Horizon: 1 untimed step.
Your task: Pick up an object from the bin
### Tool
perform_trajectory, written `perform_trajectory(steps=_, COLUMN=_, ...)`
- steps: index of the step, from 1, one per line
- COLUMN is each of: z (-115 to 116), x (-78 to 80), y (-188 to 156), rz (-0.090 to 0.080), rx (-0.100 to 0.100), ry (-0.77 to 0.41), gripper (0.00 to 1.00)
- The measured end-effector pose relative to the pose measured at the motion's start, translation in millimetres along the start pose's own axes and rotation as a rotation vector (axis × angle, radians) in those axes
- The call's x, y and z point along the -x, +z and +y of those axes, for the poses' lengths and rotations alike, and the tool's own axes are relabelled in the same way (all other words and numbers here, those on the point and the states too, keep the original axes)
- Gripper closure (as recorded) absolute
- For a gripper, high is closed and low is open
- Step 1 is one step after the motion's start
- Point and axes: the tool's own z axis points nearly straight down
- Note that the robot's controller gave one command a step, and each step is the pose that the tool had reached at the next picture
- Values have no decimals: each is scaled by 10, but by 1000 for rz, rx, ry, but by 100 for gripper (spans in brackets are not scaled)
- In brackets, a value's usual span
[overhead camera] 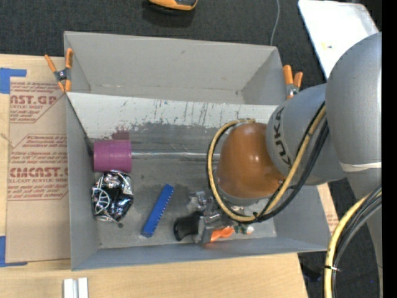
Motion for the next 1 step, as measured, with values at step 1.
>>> perform_trajectory(steps=1, z=0, x=0, y=0, rz=0, rx=0, ry=0, gripper=100)
